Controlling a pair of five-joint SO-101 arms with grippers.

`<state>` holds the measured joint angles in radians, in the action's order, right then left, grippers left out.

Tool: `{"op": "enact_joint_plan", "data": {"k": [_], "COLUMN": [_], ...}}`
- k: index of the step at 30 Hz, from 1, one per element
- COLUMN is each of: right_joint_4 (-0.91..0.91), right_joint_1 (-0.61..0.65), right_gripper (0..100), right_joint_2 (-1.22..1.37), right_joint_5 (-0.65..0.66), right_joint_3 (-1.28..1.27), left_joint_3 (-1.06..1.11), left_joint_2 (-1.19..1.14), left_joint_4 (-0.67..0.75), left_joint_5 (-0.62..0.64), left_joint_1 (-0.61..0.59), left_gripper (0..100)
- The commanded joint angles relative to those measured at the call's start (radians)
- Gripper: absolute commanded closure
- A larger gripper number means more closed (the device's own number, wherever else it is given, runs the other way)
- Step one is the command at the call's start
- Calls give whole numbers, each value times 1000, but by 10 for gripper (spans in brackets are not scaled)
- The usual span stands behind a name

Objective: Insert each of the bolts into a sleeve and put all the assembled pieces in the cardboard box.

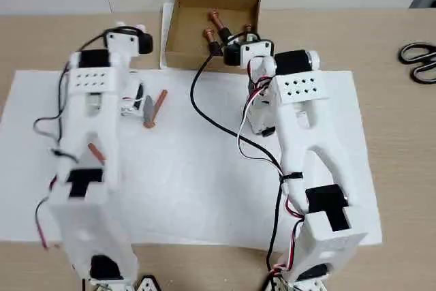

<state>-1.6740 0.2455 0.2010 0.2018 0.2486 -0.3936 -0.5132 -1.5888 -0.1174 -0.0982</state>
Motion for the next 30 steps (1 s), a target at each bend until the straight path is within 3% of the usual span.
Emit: {"op": "enact_joint_plan", "data": {"k": [1, 5, 16, 22, 30], "right_joint_4": [-7, -5, -1, 1, 1], "right_joint_1": [-4, -4, -4, -4, -8], "right_gripper": [995, 995, 995, 995, 995], "right_joint_2": [-68, -68, -68, -68, -68], "right_joint_5": [-9, -9, -9, -6, -3], "right_joint_3": [0, 0, 0, 2, 5], "left_joint_3": [-174, -306, -506, -654, -674], "left_joint_2": [-133, -262, -427, -427, -354], "left_joint_4": [6, -18, -41, -158, -166], "left_joint_5": [-5, -5, -5, -6, -11], "left_joint_1": [25, 46, 46, 48, 69], "left_gripper": [798, 815, 993, 994, 994]}}
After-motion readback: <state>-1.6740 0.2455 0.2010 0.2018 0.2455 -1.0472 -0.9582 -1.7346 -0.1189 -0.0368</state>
